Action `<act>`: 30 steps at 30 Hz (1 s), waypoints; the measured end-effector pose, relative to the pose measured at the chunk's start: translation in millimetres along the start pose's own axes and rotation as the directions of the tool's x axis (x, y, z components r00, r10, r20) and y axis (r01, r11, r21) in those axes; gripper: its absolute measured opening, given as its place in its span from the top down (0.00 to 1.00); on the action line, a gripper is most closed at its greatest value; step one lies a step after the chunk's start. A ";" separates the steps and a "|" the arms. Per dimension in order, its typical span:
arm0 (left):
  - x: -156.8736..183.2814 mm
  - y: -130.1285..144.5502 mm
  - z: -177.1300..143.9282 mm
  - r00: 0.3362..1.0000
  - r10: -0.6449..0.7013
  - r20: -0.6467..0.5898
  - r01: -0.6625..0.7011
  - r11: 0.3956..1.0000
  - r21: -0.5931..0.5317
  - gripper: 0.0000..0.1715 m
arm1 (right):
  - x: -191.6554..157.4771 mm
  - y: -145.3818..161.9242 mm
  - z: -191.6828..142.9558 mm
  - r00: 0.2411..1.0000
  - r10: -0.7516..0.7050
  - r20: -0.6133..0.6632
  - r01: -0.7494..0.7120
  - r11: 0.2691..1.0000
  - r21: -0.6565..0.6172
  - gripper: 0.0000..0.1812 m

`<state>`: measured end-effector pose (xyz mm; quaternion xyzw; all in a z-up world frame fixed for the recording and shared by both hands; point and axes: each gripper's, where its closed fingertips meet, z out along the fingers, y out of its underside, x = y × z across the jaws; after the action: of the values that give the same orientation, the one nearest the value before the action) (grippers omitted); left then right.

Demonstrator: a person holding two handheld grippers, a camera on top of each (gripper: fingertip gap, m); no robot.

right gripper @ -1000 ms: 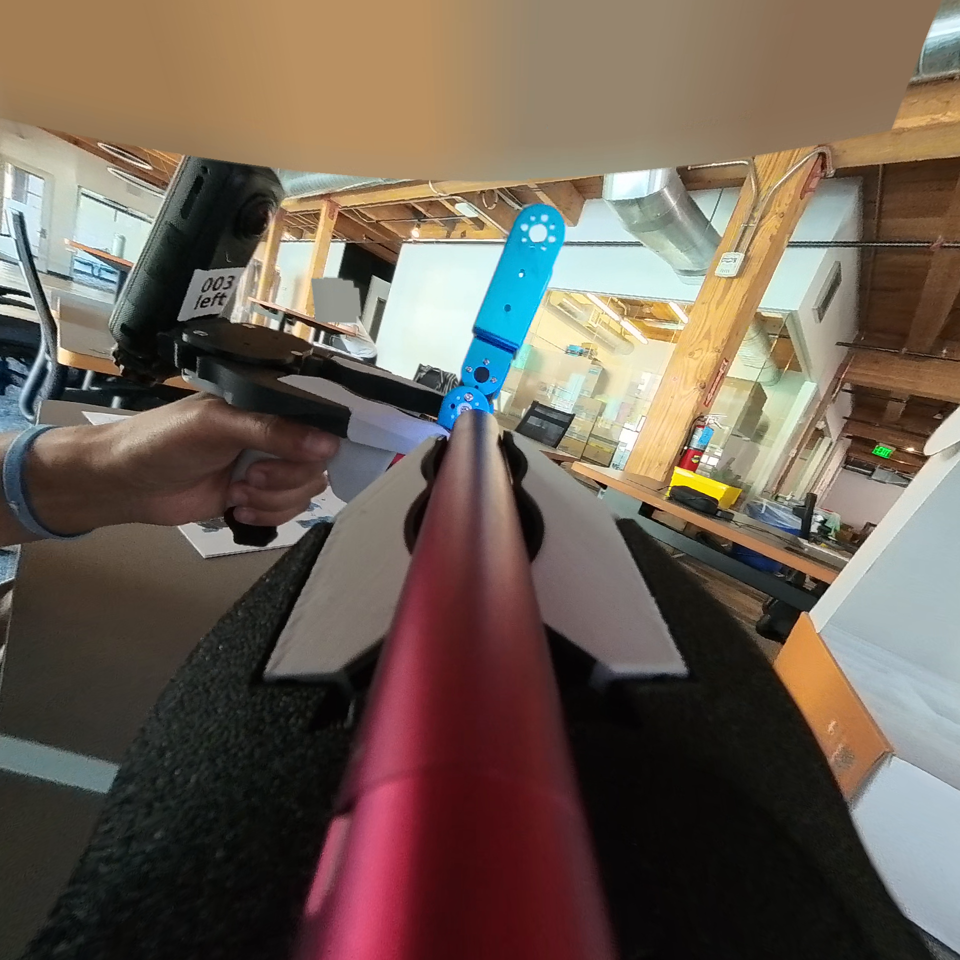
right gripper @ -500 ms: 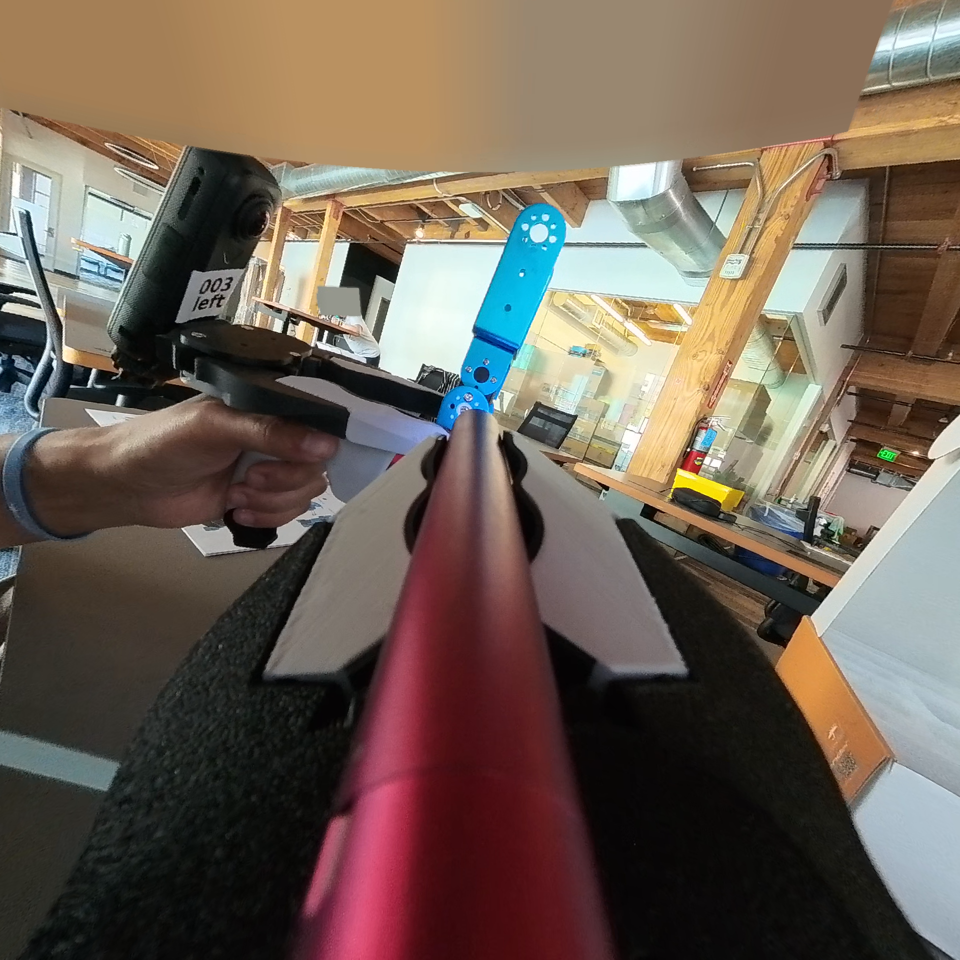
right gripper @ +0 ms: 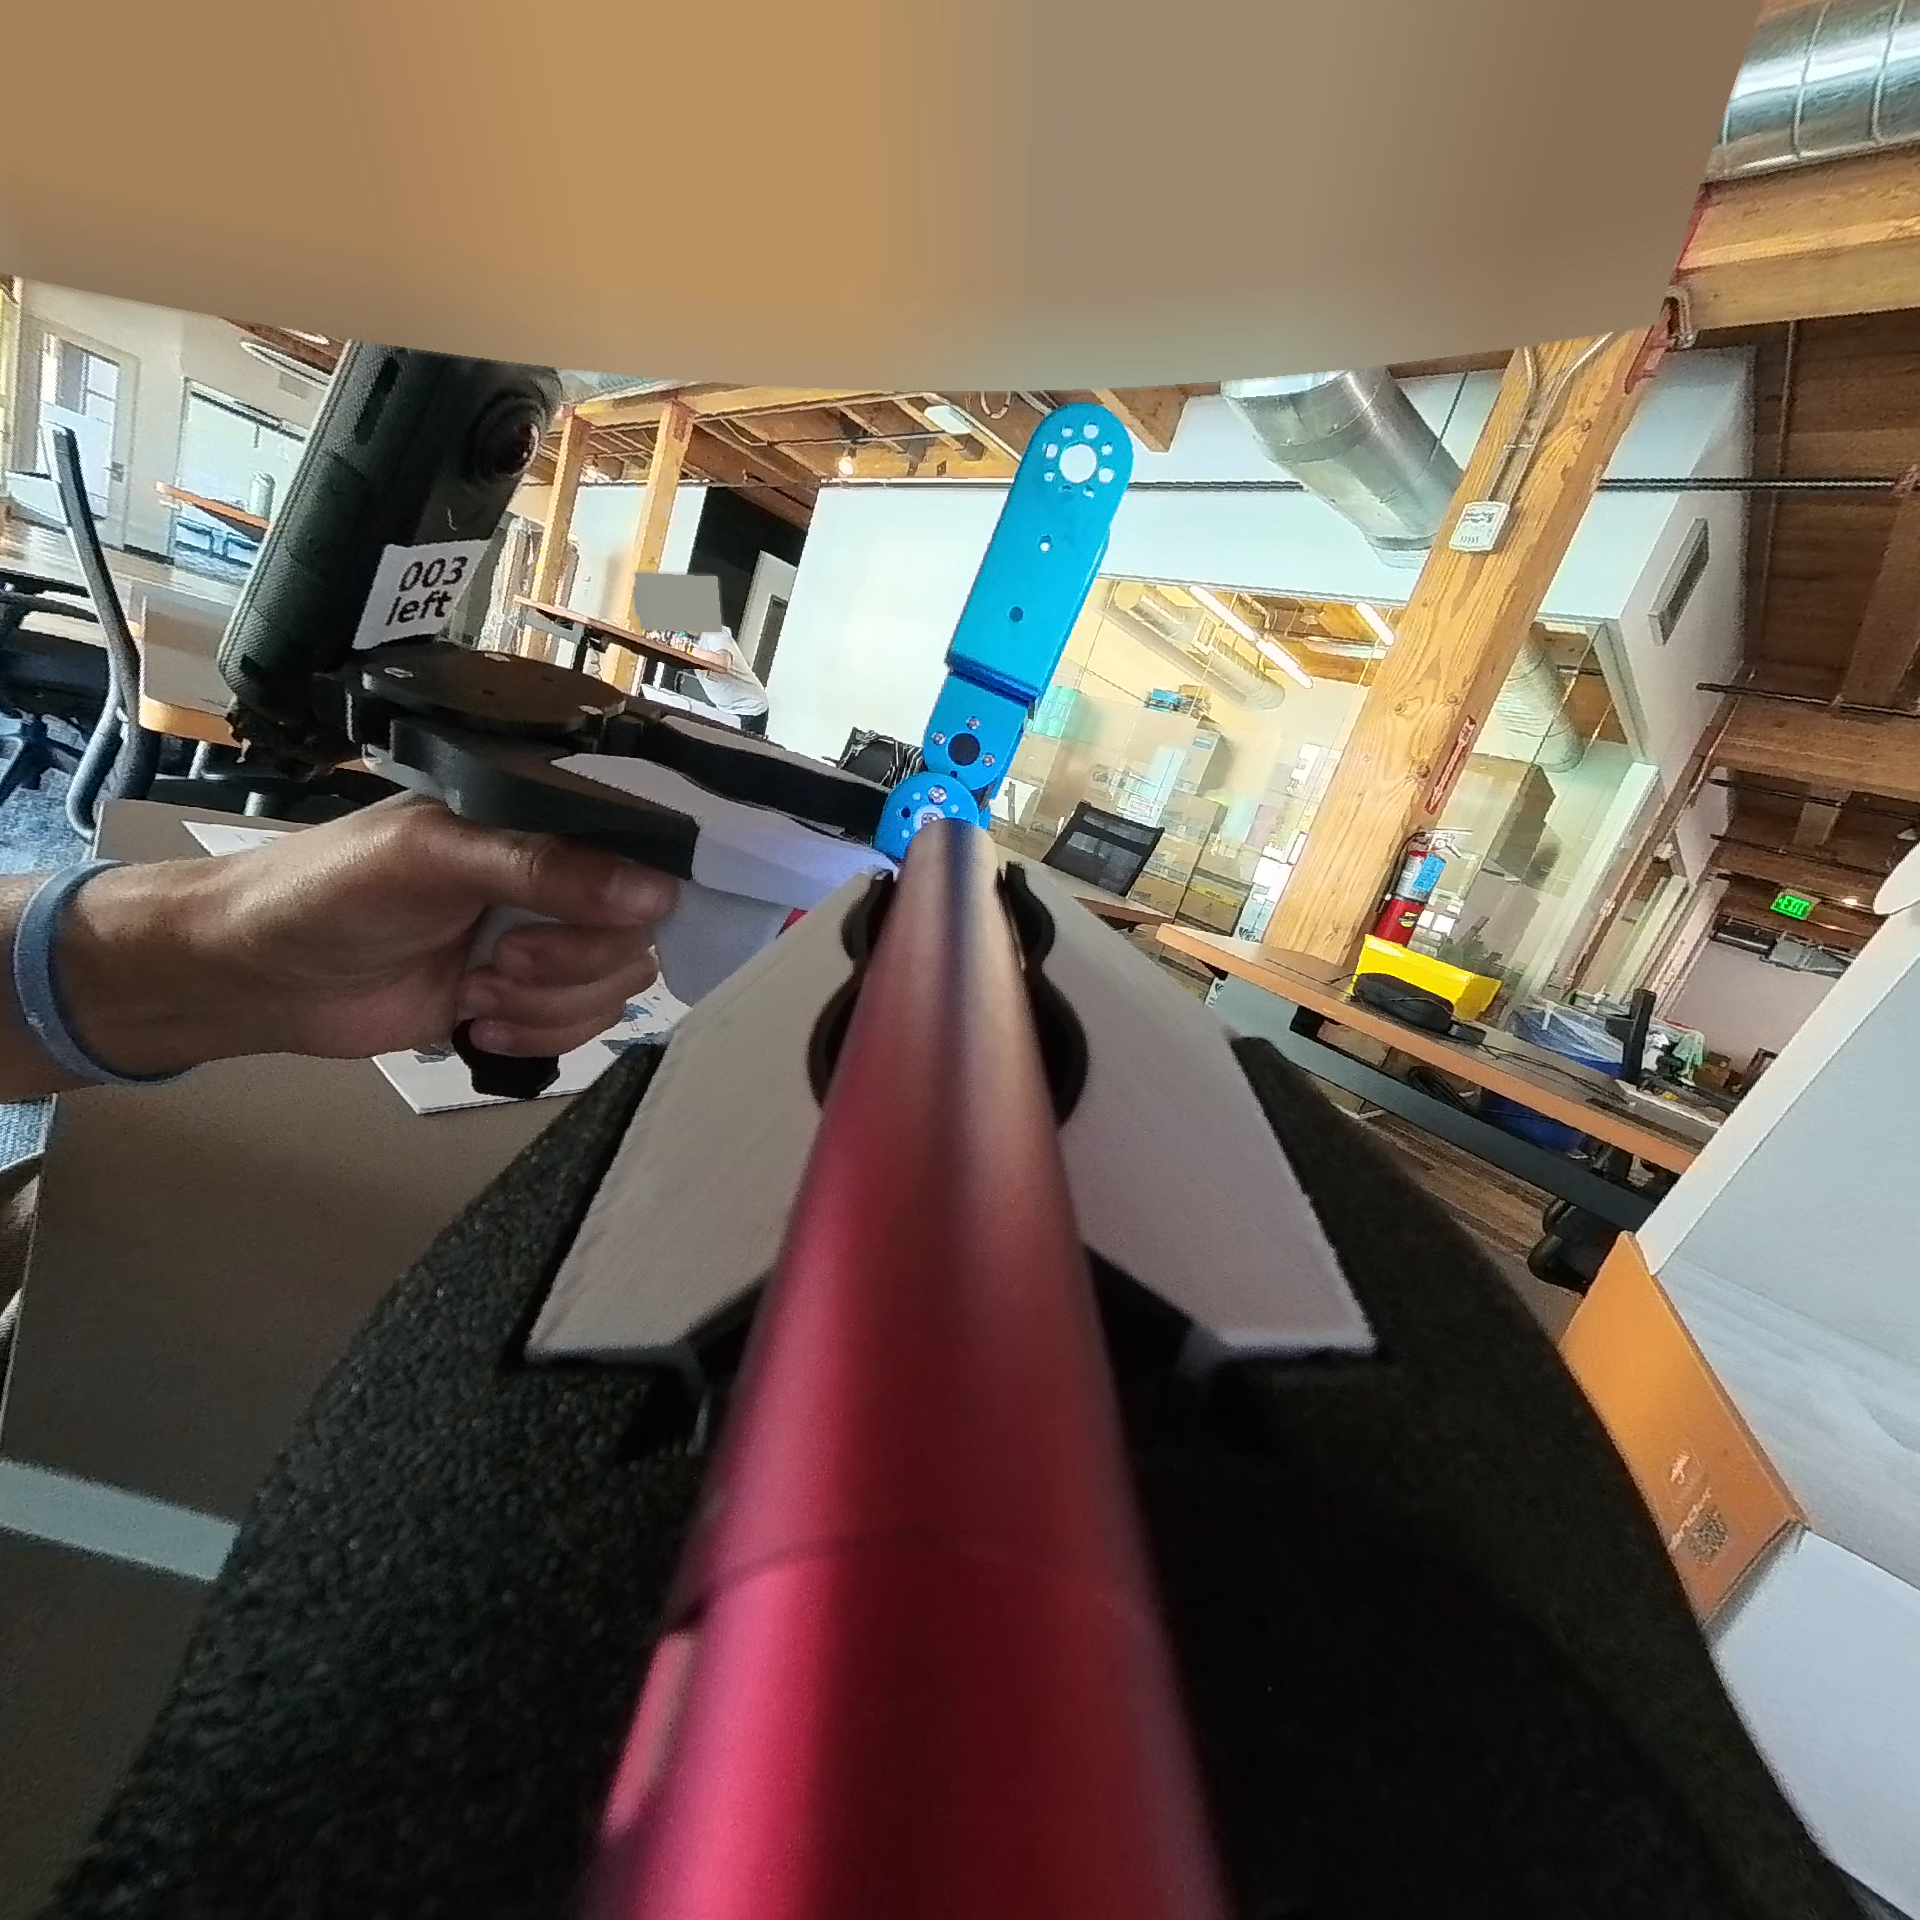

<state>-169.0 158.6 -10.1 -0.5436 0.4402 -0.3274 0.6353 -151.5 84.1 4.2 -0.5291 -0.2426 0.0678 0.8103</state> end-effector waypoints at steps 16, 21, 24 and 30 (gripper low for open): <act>-0.2 0.0 0.3 1.000 0.000 -0.002 0.000 1.000 0.001 0.62 | -0.3 0.7 0.8 1.000 -0.018 0.005 0.018 1.000 -0.007 0.88; 0.1 0.0 -0.2 1.000 0.002 -0.003 -0.002 1.000 0.003 0.62 | -0.2 0.2 1.0 0.996 -0.085 0.012 0.085 0.996 -0.027 0.89; -0.1 -0.1 -0.1 1.000 0.000 -0.003 0.000 1.000 0.010 0.62 | -0.7 -1.3 1.7 0.990 -0.140 0.030 0.141 0.989 -0.048 0.88; 0.2 0.0 0.5 1.000 0.000 -0.013 0.000 1.000 0.017 0.62 | -1.6 -9.1 -0.7 0.971 -0.230 0.059 0.234 0.968 -0.087 0.89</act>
<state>-168.5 158.6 -10.1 -0.5360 0.4417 -0.3345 0.6369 -153.9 79.1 11.6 -0.5326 -0.3253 -0.0262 0.7809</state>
